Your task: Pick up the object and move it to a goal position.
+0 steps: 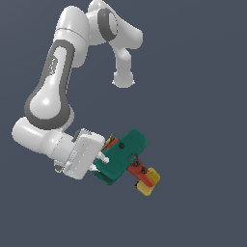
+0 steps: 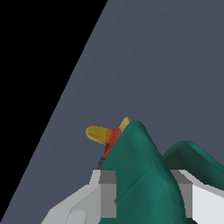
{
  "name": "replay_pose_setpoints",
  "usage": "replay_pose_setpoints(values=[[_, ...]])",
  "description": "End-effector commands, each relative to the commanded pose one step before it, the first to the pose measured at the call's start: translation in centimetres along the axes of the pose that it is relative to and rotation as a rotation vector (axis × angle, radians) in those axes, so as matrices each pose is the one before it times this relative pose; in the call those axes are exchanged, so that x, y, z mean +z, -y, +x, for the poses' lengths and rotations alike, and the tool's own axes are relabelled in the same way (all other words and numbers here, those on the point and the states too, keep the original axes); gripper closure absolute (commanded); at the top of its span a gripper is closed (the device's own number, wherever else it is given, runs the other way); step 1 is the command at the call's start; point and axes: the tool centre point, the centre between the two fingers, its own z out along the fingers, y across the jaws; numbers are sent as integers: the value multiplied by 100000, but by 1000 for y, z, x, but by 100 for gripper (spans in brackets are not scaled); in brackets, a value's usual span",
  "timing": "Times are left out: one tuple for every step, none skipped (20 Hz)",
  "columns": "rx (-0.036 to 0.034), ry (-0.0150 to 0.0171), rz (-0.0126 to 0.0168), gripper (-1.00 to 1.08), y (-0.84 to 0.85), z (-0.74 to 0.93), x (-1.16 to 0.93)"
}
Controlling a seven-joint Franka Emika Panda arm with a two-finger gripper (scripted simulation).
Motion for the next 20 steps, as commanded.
replay_pose_setpoints(values=[[-5770, -2031, -4238, 108, -89, 165, -1387], [-2164, -546, -1248, 108, 52, 8, -284], [-2157, -544, -1244, 108, 52, 8, -283], [-2147, -542, -1239, 108, 51, 8, -281], [-2138, -540, -1235, 108, 52, 8, -280], [-2128, -537, -1230, 108, 51, 8, -279], [-2116, -534, -1224, 108, 51, 8, -277], [-2104, -532, -1217, 108, 51, 8, -275], [-2091, -529, -1210, 108, 51, 8, -273], [-2077, -525, -1203, 108, 51, 8, -271], [-2062, -522, -1194, 108, 50, 8, -269], [-2047, -518, -1186, 108, 50, 8, -267], [-2031, -515, -1177, 108, 50, 8, -265], [-2014, -511, -1168, 108, 49, 8, -262], [-1996, -507, -1158, 108, 49, 8, -260], [-1978, -502, -1148, 108, 49, 8, -258], [-1960, -498, -1138, 108, 48, 8, -255], [-1940, -494, -1126, 108, 47, 8, -252], [-1921, -490, -1115, 108, 48, 8, -250], [-1900, -485, -1104, 108, 47, 8, -247]])
